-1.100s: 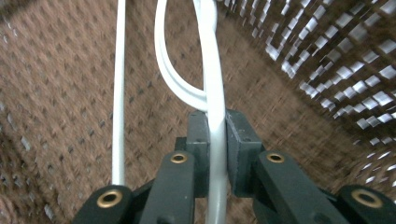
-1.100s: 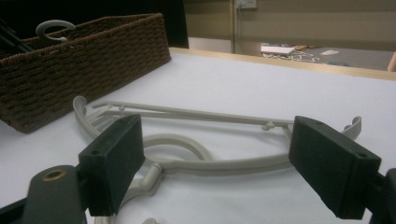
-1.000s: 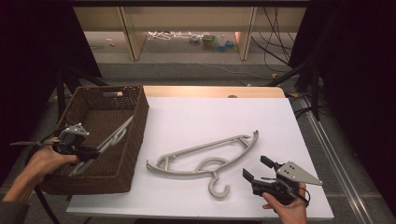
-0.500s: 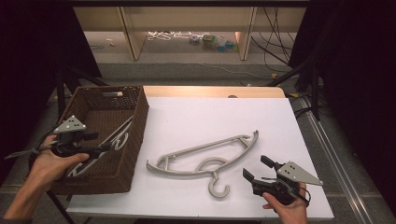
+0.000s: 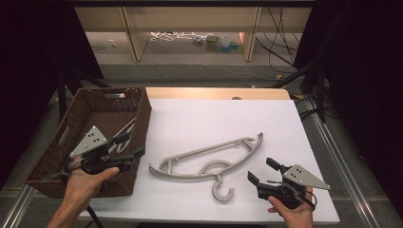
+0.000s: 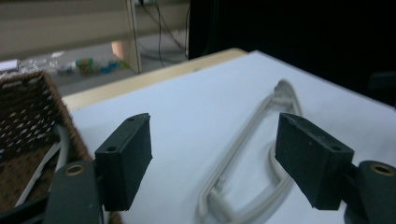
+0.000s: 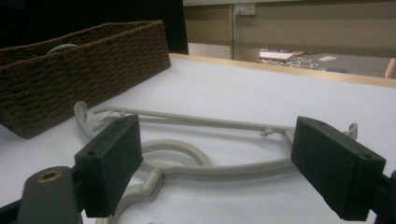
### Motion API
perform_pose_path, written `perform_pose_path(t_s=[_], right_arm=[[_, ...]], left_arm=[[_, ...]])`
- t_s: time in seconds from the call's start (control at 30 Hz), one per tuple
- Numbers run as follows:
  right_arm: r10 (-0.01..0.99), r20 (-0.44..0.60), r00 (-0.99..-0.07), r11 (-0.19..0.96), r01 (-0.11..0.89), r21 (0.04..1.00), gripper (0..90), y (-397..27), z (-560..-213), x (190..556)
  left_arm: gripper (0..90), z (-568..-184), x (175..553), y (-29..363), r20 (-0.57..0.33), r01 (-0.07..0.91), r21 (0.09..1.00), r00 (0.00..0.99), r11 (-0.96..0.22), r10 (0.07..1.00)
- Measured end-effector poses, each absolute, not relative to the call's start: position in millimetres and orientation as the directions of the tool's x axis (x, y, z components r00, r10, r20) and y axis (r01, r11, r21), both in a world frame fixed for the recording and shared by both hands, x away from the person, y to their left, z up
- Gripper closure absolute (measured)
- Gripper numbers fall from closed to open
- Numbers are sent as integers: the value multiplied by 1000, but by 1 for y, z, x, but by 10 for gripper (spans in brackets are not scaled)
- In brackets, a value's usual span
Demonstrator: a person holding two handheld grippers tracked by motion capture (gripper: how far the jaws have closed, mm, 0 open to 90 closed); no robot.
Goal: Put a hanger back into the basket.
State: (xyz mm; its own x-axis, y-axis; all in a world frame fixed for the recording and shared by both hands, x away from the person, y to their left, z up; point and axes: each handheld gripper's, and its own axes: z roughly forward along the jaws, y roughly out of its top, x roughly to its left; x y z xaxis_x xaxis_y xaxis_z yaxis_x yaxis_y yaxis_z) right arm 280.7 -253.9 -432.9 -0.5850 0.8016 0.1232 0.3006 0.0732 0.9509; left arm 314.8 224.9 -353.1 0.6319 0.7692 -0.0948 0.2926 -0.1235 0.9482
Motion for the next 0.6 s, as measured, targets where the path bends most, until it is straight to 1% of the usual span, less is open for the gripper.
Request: perform_pose_path(t_s=[0.03, 0.1, 0.17, 0.27, 0.4, 0.43, 0.53, 0.6], right_arm=[[800, 126, -587, 71, 302, 951, 170, -254, -432, 281], [800, 126, -587, 67, 297, 952, 170, -254, -432, 281], [801, 129, -584, 64, 298, 952, 167, -255, -433, 281], [798, 131, -588, 62, 296, 953, 164, -253, -432, 282], [792, 124, -598, 70, 291, 954, 159, -251, -432, 281], [794, 117, -597, 66, 276, 959, 158, -251, -433, 281], [786, 135, -603, 59, 290, 955, 156, -254, -431, 281], [789, 130, -600, 51, 274, 960, 155, -255, -432, 282]], left_arm=[[250, -356, 314, 220, -106, 275, 956, 636, -97, 765], [223, -360, 313, 214, -96, 260, 961, 640, -97, 762], [214, -365, 311, 208, -77, 233, 968, 642, -98, 763], [173, -376, 310, 201, -99, 229, 971, 643, -68, 760], [159, -388, 309, 194, -107, 223, 974, 635, -49, 765], [160, -391, 308, 192, -111, 221, 974, 634, -42, 766], [161, -401, 305, 183, -86, 195, 980, 622, -47, 779], [161, -408, 305, 178, -86, 203, 977, 628, -56, 773]])
